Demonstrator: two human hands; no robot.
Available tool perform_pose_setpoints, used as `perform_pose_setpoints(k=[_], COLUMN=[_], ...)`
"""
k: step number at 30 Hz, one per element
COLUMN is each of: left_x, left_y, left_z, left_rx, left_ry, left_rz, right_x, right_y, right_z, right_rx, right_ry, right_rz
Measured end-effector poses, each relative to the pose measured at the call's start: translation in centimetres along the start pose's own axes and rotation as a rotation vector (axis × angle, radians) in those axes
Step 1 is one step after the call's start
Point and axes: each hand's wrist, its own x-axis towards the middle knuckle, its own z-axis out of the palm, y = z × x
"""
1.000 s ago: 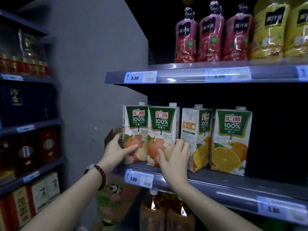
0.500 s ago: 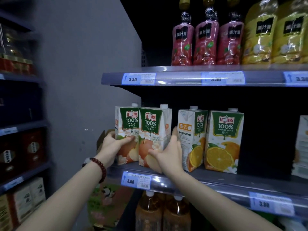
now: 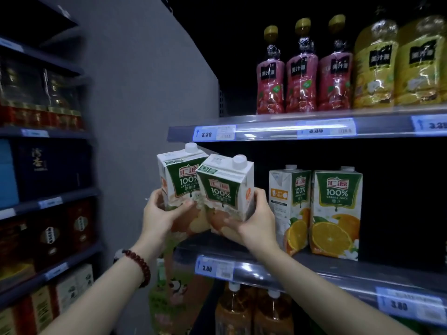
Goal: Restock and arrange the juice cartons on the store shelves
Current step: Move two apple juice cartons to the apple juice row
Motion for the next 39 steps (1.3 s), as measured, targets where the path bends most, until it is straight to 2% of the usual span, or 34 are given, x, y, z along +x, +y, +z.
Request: perform_pose_setpoints(k=[8,11,19,29,39], left_x=[-7.8,-10.5,-18.5,-28.0,-35.8], left_y=[1.6,3.1,4.9,6.6,10.6], left_z=[2.2,4.1,14.6,32.3,46.6], left_rx=[-0.086,-0.083,-0.173,-0.31,-0.299], left_ry=[-0.02,-0.081,-0.196,-0.377,-0.612], left_rz=[-0.089,-0.141,-0.297,-0.44,-0.416], right_x=[-3.2,-4.9,-8.8,-14.2,-20.5], right_y=[-1.3,-1.3,-1.1,-2.3,-3.8], right_z=[-6.4,-10.3,-24.6,-44.6,-60.7], right_rx=[0.087,0.148,0.209,0.158,0.166], right_ry=[-0.111,-0.15,-0.152,0.057,0.358], right_rz=[0.011,0.056,0.184,0.264,0.29])
